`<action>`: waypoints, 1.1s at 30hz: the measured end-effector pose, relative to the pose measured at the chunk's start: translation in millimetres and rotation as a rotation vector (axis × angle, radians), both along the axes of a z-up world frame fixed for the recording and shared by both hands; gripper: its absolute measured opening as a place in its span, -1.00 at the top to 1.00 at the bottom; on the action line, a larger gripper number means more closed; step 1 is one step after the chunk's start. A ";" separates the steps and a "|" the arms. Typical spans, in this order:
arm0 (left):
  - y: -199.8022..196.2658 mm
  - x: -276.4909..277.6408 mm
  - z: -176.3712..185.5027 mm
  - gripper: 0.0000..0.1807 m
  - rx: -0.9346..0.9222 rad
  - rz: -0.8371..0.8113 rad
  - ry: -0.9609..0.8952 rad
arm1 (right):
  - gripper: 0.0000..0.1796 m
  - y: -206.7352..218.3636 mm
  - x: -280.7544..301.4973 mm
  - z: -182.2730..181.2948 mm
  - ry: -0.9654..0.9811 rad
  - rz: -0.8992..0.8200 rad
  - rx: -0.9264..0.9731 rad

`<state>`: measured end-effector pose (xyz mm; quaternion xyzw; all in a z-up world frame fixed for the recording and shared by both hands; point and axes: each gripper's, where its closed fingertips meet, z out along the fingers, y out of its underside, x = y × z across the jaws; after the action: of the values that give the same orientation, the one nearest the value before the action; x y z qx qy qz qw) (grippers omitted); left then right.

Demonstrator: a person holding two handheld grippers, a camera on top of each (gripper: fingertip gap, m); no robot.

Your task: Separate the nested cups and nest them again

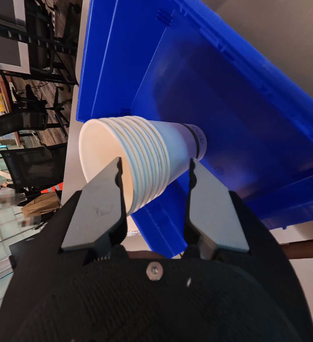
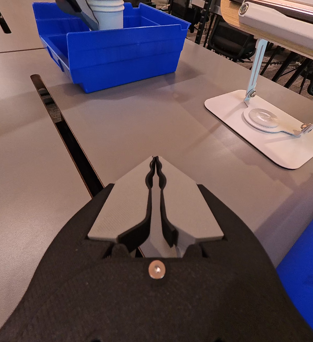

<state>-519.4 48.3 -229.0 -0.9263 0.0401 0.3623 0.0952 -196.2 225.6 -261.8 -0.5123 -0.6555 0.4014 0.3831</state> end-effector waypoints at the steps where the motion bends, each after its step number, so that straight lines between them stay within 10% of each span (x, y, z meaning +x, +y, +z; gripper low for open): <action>1: 0.1 -0.1 -0.2 0.21 0.000 -0.001 -0.003 | 1.00 0.3 0.1 0.2 0.001 -0.001 0.000; 16: 9.2 21.9 -1.2 0.81 0.064 -0.059 -0.181 | 1.00 -1.2 -0.1 0.9 0.002 0.005 0.000; 33: 2.4 17.6 -0.9 0.84 0.136 0.040 -0.269 | 1.00 -1.5 0.9 3.7 0.012 0.007 -0.007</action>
<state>-501.9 50.8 -229.9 -0.9586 -0.0162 0.2386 0.1549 -195.3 224.1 -258.1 -0.5091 -0.6535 0.4080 0.3838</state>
